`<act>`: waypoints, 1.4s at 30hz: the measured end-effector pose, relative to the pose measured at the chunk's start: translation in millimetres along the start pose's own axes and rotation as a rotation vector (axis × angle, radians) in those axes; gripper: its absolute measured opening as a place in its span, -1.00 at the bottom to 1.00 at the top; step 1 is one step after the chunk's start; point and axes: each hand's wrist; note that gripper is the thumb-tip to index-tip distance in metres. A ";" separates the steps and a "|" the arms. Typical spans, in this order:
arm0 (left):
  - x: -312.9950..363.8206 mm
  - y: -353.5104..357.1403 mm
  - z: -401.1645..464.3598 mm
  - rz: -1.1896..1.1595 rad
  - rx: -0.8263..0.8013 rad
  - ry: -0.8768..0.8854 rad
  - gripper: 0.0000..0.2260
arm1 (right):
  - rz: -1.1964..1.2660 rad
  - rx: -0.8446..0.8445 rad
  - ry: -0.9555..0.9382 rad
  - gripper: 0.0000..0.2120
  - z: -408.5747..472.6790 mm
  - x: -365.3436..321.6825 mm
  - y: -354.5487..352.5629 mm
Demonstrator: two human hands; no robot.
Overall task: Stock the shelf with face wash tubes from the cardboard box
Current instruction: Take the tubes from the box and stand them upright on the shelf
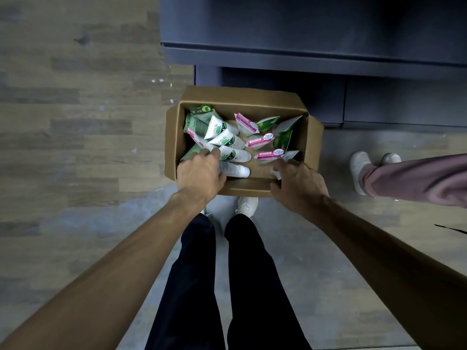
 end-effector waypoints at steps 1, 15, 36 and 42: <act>0.9 1.5 2.5 0.001 -0.004 -0.006 -0.66 | 0.001 0.004 -0.002 -0.64 1.4 1.5 1.8; -3.0 31.9 29.7 -0.027 0.044 -0.070 -0.67 | -0.010 0.063 -0.084 -0.67 31.3 -19.7 25.8; 5.6 64.8 41.8 -0.068 -0.016 0.069 -0.81 | 0.014 0.070 -0.276 -0.68 125.5 -63.3 17.7; 8.5 70.0 45.7 -0.135 -0.035 0.093 -0.88 | -0.127 0.072 -0.303 -0.60 141.0 -75.1 23.7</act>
Point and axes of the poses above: each hand's wrist, its own z-axis towards the middle knuckle, its own y-axis out of the palm, x = y × z, and after that the axes turned 4 degrees about z, right-handed
